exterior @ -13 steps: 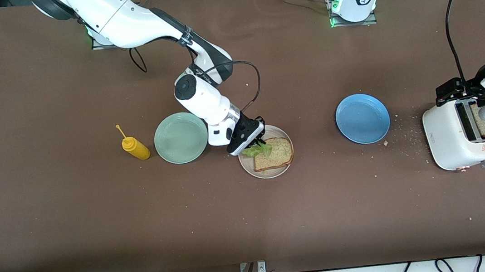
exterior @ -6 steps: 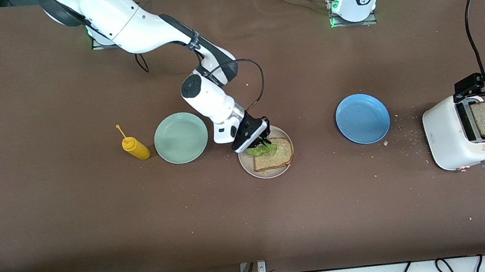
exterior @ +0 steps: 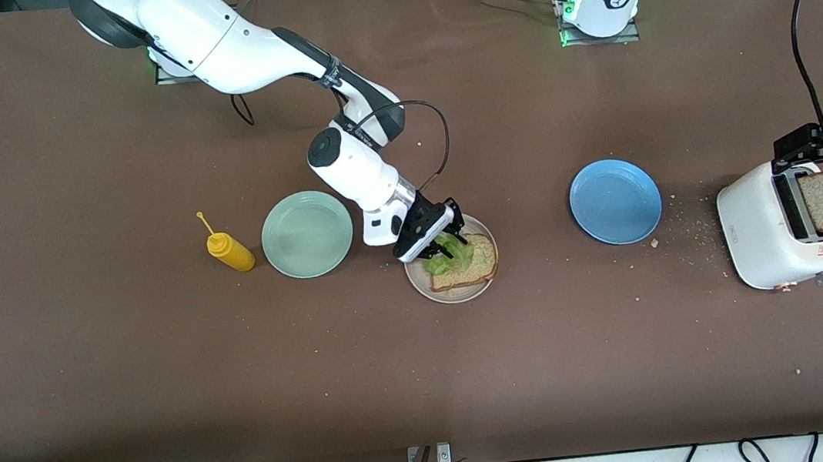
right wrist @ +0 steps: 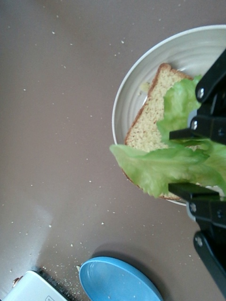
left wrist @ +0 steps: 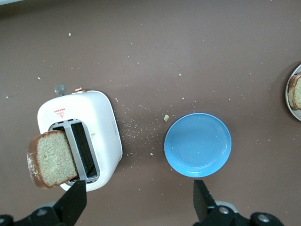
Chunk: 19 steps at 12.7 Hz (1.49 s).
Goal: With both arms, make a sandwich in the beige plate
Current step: 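Lower the lettuce onto the bread and open the right gripper, then withdraw the right gripper while the left gripper grasps the toaster bread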
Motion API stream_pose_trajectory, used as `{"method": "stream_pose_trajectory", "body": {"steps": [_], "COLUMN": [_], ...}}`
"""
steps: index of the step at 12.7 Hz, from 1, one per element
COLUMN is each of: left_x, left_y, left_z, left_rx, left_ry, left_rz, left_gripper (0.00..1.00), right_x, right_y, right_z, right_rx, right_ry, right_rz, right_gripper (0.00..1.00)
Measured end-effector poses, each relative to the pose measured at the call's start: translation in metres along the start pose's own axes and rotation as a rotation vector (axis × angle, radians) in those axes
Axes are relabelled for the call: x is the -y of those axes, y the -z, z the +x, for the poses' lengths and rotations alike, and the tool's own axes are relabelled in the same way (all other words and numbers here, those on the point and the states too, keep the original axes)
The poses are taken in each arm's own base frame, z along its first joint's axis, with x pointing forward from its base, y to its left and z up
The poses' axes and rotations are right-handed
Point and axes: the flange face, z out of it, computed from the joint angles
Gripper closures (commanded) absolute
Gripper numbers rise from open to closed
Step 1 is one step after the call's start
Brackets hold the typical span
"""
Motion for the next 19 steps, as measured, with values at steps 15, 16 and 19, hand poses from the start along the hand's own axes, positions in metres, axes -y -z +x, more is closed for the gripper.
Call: {"method": "stream_pose_trajectory", "body": {"steps": [15,16,19], "left_x": [0.037,0.04,0.061], "left_y": [-0.009,-0.011,-0.026], "left_z": [-0.009,-0.009,-0.01], "left_rx": [0.015,0.018,0.036], "left_ry": [0.051,0.054,0.084], "left_rz": [-0.01,-0.011,-0.022], "left_gripper": [0.0,0.0,0.0], "right_x": [-0.051,-0.059,-0.08], "right_y": [0.089,0.113,0.177], "right_z": [0.045,0.049,0.057], "right_rx": [0.272,0.34,0.495], "right_ry": [-0.029,-0.038,-0.071], "right_rz": [-0.067,-0.081,-0.117], "right_gripper": [0.0,0.0,0.0]}}
